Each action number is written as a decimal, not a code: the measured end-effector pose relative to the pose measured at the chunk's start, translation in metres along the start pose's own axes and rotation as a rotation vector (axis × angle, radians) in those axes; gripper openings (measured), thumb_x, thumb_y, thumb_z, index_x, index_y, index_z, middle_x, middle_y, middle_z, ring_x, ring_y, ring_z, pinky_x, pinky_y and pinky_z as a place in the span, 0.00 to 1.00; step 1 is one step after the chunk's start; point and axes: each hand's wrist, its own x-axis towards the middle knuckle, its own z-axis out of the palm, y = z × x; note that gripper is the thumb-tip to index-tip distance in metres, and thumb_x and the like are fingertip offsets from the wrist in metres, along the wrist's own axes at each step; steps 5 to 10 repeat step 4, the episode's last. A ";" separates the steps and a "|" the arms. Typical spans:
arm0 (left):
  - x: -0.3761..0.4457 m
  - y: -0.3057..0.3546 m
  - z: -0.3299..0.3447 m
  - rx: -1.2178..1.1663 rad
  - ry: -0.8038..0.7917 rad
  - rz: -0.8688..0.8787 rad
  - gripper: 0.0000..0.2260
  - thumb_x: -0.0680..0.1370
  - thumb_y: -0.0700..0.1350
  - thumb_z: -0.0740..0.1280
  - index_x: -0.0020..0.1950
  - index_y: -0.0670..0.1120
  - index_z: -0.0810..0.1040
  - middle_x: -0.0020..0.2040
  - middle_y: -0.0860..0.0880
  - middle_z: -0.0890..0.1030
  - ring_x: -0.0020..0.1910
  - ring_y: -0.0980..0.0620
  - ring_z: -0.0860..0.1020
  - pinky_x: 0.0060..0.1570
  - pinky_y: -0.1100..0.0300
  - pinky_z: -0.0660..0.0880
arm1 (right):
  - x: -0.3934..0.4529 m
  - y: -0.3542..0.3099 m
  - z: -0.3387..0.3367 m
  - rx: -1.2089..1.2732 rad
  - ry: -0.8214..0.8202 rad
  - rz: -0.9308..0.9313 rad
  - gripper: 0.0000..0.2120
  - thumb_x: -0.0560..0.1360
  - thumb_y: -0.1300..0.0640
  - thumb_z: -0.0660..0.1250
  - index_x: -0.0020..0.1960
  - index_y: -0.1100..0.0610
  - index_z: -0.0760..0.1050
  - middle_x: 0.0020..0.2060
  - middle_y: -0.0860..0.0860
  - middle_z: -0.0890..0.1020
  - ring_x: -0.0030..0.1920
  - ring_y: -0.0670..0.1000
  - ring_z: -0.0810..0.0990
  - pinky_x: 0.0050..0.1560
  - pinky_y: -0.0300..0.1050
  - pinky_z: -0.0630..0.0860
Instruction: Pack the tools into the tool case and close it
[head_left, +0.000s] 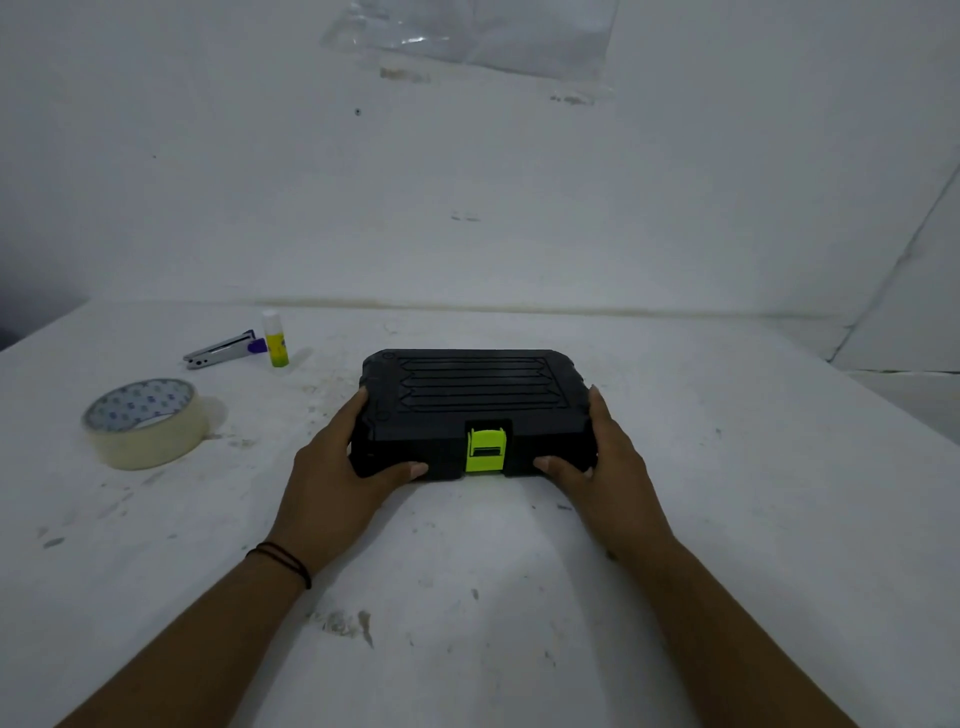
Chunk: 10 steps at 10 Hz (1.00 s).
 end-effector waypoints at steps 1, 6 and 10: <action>0.001 0.002 -0.004 0.014 -0.012 -0.006 0.36 0.68 0.50 0.74 0.73 0.53 0.62 0.65 0.58 0.71 0.63 0.60 0.70 0.62 0.64 0.67 | 0.001 -0.003 0.002 -0.023 -0.008 0.024 0.44 0.71 0.48 0.70 0.76 0.46 0.44 0.68 0.48 0.67 0.66 0.44 0.65 0.63 0.39 0.63; 0.018 -0.022 -0.047 0.362 0.051 -0.055 0.14 0.77 0.48 0.64 0.60 0.45 0.79 0.60 0.46 0.79 0.61 0.47 0.75 0.62 0.59 0.66 | -0.013 -0.054 -0.050 -0.200 0.194 -0.069 0.11 0.75 0.53 0.66 0.56 0.54 0.78 0.51 0.52 0.82 0.48 0.44 0.78 0.42 0.30 0.65; 0.018 -0.022 -0.047 0.362 0.051 -0.055 0.14 0.77 0.48 0.64 0.60 0.45 0.79 0.60 0.46 0.79 0.61 0.47 0.75 0.62 0.59 0.66 | -0.013 -0.054 -0.050 -0.200 0.194 -0.069 0.11 0.75 0.53 0.66 0.56 0.54 0.78 0.51 0.52 0.82 0.48 0.44 0.78 0.42 0.30 0.65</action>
